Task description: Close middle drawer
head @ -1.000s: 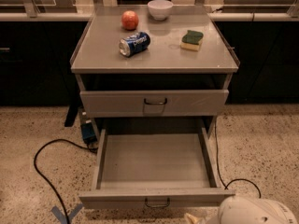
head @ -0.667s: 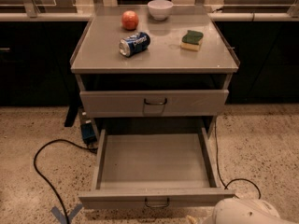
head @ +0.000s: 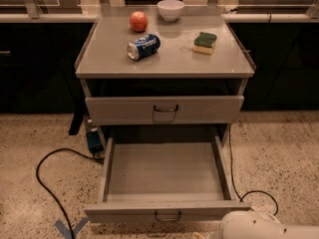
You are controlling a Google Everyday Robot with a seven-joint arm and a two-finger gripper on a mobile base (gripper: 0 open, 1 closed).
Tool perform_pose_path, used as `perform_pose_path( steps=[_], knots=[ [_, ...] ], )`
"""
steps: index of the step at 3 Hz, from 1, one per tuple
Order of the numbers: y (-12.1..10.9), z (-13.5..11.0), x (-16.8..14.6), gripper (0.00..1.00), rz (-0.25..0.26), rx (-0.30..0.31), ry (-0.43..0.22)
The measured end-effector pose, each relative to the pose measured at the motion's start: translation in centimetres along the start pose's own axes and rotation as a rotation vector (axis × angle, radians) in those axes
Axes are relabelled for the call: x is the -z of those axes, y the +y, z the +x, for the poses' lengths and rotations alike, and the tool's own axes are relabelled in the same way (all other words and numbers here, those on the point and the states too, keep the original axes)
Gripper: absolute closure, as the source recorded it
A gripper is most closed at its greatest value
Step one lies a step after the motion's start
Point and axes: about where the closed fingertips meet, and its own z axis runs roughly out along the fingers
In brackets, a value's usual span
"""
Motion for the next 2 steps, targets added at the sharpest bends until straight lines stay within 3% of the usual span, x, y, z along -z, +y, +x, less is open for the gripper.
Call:
perform_pose_path(
  steps=[1, 2],
  knots=[
    [-2.4, -1.5, -1.1, 0.0, -0.017, 0.02, -0.039],
    [-6.9, -3.4, -4.6, 0.0, -0.069, 0.011, -0.061]
  ],
)
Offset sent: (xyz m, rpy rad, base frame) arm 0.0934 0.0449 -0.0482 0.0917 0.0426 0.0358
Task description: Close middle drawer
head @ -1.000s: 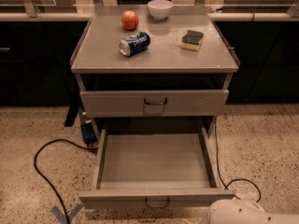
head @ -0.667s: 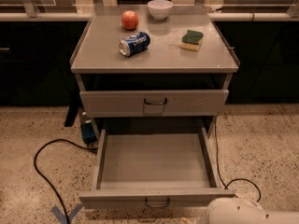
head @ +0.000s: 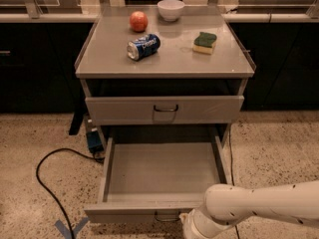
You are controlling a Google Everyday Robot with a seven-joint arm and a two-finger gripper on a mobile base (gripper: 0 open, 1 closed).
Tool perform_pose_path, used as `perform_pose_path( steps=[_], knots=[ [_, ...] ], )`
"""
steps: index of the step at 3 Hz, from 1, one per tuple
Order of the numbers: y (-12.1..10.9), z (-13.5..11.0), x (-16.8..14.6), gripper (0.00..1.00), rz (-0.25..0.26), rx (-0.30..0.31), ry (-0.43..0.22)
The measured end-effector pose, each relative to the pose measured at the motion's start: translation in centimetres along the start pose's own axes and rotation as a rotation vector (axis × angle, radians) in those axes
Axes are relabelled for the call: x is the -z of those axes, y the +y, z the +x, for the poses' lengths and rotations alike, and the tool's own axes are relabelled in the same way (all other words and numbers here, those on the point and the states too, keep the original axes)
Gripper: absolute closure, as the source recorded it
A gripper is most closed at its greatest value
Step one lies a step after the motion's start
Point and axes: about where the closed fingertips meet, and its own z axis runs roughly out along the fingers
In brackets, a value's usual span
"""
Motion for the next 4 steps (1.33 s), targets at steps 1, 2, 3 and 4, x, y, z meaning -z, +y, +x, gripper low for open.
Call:
perform_pose_path(
  steps=[1, 2, 3, 4],
  knots=[
    [0.0, 0.0, 0.0, 0.0, 0.0, 0.0, 0.0],
    [-2.2, 0.9, -0.9, 0.0, -0.017, -0.043, -0.073],
    [-2.2, 0.9, -0.9, 0.0, -0.018, -0.043, -0.072],
    [-2.7, 0.6, -1.7, 0.0, -0.026, -0.041, -0.05]
  ],
)
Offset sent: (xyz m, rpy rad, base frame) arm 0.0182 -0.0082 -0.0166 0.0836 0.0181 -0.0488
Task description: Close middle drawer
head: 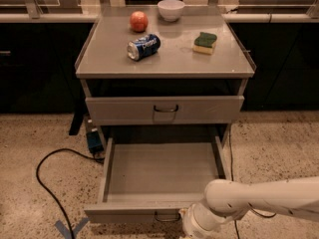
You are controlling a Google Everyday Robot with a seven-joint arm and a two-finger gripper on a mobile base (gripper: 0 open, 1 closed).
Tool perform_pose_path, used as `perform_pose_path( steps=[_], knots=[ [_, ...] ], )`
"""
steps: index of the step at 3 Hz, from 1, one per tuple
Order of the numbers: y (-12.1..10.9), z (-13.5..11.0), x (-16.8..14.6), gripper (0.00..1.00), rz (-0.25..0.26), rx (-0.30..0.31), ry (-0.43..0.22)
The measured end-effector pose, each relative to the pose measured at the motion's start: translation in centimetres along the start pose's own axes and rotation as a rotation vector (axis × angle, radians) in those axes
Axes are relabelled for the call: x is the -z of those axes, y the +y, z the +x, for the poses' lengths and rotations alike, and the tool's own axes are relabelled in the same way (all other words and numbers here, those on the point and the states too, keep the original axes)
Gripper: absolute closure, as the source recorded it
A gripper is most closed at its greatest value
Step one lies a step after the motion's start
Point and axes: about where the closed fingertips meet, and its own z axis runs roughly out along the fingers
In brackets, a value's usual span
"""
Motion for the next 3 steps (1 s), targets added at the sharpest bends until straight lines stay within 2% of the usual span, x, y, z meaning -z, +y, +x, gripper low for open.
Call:
perform_pose_path(
  steps=[1, 2, 3],
  knots=[
    [-0.8, -1.0, -1.1, 0.0, -0.002, 0.012, 0.043],
    [-0.8, -1.0, -1.1, 0.0, -0.002, 0.012, 0.043],
    [-1.8, -0.9, -0.7, 0.0, 0.016, 0.007, 0.026]
  ],
)
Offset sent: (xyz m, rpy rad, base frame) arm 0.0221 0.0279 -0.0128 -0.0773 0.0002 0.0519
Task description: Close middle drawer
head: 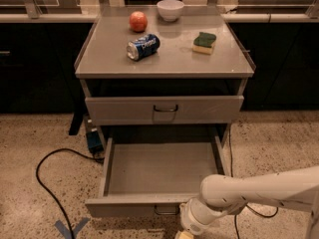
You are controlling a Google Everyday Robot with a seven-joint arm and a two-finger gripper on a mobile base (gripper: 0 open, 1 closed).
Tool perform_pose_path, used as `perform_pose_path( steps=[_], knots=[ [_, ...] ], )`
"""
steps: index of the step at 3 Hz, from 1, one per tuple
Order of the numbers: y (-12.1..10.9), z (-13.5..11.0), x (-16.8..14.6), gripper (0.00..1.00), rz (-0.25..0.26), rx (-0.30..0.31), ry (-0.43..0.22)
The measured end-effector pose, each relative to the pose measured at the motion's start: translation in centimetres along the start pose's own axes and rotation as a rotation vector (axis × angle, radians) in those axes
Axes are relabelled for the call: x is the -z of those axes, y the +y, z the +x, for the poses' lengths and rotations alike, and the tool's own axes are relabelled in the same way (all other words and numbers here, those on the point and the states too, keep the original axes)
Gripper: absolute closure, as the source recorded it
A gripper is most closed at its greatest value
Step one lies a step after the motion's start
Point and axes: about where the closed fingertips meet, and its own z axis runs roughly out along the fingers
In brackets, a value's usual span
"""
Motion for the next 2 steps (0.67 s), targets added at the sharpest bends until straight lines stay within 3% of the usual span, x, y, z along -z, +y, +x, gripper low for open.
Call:
perform_pose_path(
  steps=[2],
  knots=[
    [-5.8, 1.2, 2.5, 0.0, 0.075, -0.05, -0.093]
  ],
)
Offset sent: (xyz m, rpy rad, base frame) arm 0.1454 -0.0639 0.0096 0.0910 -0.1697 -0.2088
